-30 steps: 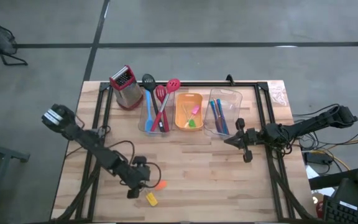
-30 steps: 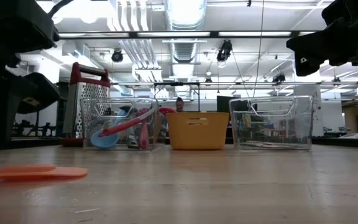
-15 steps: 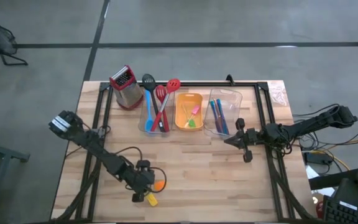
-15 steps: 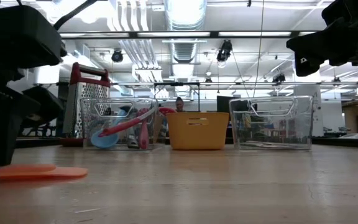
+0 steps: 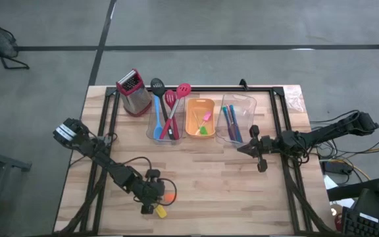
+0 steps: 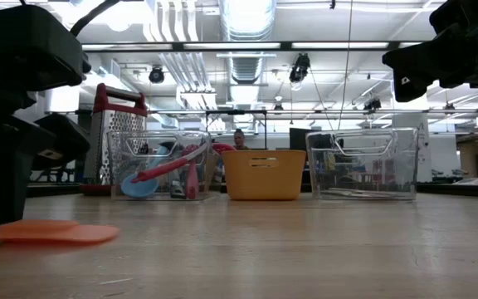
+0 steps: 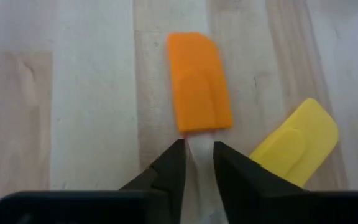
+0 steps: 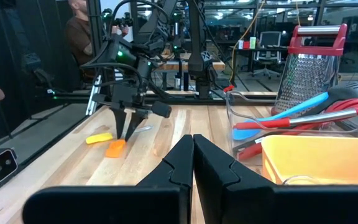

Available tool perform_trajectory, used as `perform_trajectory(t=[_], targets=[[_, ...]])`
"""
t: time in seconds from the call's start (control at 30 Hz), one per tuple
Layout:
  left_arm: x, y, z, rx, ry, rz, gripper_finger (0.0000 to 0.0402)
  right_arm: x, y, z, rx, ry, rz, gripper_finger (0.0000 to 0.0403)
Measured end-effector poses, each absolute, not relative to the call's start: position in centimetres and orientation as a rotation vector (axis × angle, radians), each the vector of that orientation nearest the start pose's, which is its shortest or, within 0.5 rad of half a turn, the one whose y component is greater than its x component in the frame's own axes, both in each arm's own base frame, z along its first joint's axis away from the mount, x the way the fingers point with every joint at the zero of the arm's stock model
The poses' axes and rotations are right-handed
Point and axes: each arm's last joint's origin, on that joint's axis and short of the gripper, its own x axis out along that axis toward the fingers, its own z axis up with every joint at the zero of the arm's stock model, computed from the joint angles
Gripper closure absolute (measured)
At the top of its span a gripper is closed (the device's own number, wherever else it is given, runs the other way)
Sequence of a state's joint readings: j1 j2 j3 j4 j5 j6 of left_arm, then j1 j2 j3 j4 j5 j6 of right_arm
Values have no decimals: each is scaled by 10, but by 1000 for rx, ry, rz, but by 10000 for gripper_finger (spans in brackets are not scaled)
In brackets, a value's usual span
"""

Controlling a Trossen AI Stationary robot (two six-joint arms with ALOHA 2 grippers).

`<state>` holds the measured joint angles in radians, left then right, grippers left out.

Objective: Pick & Place Kitchen Items
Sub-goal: Put the orange spatula into the yellow bin

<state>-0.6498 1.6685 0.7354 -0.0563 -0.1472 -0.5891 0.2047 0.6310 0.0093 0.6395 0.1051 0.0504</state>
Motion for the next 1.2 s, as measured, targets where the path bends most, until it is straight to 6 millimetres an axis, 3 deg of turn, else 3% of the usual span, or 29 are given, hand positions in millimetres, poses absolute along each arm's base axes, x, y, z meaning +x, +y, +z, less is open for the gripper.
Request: perform_trajectory(t=[0.27,0.7,0.93,1.2], targets=[[236,-173,125,-89,1004,-192,393,135,25,167,54,-14,101,394],[240,-175,136,-62,953,-191,399,135,25,167,53,-12,101,394],[240,-179,152,-86,890,-247,361,135,25,167,52,-11,101,394],[247,-188,152,-29,790,-332,250,135,25,166,51,-8,100,394]])
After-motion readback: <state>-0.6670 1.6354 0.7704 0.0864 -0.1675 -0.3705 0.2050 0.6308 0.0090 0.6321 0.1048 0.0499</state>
